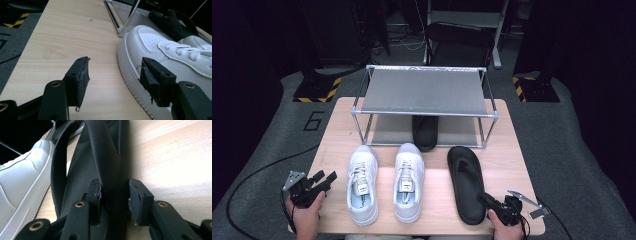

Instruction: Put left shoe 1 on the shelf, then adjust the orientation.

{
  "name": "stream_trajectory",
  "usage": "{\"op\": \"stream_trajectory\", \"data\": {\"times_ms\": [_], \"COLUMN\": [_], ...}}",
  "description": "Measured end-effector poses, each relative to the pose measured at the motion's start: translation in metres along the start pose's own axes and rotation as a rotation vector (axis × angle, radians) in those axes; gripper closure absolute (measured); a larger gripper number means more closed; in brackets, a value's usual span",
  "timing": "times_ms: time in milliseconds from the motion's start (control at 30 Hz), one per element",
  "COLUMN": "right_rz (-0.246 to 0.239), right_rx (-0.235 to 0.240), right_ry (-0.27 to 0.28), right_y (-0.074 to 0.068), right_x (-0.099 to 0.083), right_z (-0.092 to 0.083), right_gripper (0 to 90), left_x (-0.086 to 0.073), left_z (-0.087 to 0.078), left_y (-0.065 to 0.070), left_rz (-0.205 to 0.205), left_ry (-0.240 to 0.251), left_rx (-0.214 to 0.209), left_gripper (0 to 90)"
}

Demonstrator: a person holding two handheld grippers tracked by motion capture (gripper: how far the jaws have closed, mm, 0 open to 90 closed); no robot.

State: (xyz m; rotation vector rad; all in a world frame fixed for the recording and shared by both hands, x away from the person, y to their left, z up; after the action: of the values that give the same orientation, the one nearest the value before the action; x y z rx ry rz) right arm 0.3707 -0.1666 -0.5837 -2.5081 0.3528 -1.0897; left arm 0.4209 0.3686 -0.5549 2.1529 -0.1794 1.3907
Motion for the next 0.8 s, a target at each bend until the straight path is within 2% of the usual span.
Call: {"op": "stream_trajectory", "data": {"times_ms": [200,233,533,600,733,800], "right_rz": [0.002,0.002,0.041,0.042,0.044,0.053], "right_rx": [-0.005,-0.004,0.009,0.007,0.009,0.006], "right_ry": [0.016,0.016,0.025,0.032,0.04,0.043], "right_y": [-0.0019,-0.0021,-0.0038,-0.0042,-0.0054,-0.0055], "right_x": [0.001,0.001,0.002,0.0026,0.0043,0.0053], "right_z": [-0.0011,-0.0013,-0.0055,-0.006,-0.0073,-0.0075], "right_gripper": [64.8,64.9,65.6,65.7,65.8,65.8], "left_x": [0.0001,-0.0008,0.0001,-0.0013,-0.0004,-0.0014], "left_z": [-0.0002,-0.0009,-0.001,-0.0018,-0.0005,-0.0009], "left_y": [-0.0001,0.0,-0.0011,-0.001,-0.0019,-0.0027], "left_rz": [-0.004,-0.005,-0.006,-0.011,-0.009,-0.011], "left_ry": [0.006,-0.006,0.012,-0.006,0.008,-0.003], "left_rx": [0.001,-0.001,0.006,0.0,0.002,0.004], "left_gripper": [39.9,39.9,39.9,39.8,39.9,39.9]}}
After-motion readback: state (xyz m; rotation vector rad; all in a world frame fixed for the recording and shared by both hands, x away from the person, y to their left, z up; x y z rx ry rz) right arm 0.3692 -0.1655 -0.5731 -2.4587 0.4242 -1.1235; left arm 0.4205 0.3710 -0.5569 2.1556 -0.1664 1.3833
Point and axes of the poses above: each handheld gripper's, and its own axes: z roughly forward along the jaws, x roughly out of its top, y roughly to its right, the point moved 10 cm from there along z, roughly forward along the jaws, and after that the axes turned 14 degrees about -x, right-handed, at the moved point
